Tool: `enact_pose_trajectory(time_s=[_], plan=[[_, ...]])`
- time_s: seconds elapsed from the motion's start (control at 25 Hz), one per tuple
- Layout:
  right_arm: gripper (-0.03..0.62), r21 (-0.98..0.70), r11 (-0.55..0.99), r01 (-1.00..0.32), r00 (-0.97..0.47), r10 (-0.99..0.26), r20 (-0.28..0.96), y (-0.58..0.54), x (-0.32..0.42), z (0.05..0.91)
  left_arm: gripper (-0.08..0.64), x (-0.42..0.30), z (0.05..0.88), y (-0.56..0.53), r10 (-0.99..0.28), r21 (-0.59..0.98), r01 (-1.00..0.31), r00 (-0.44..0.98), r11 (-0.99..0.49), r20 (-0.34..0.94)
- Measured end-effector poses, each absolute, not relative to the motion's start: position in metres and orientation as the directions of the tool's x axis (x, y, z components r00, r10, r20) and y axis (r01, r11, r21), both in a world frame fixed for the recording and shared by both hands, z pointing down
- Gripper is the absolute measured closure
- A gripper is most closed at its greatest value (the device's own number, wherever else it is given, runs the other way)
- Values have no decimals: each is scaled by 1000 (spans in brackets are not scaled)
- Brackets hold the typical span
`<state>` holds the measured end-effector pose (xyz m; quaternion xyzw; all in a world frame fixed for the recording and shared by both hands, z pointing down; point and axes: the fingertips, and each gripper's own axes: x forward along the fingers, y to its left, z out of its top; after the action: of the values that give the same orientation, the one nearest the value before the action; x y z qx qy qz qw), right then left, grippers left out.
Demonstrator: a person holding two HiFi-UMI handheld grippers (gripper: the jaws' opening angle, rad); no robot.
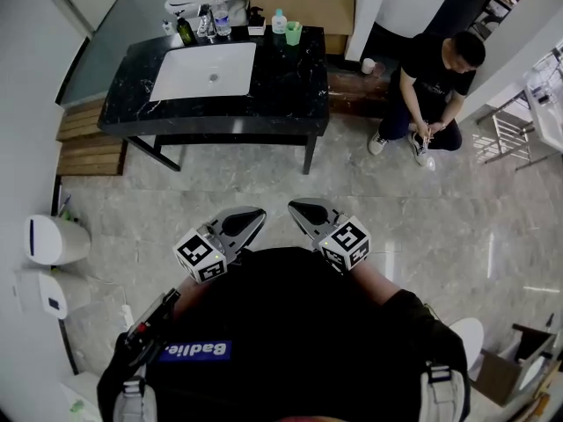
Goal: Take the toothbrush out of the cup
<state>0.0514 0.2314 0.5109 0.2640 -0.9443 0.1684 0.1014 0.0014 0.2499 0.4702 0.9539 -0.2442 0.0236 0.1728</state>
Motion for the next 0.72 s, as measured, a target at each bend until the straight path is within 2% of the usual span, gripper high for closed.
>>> enact_pose_trajectory(time_s=[0.36,0.72], plan=[[580,-267,803,-533,-839,-461,289,219,75,520,549,17,473,238,-475,316,-487,872,-814,120],[580,-248,779,-575,-812,-507,291,159,59,517,549,6,476,174,-416,306,-425,904,-852,99]])
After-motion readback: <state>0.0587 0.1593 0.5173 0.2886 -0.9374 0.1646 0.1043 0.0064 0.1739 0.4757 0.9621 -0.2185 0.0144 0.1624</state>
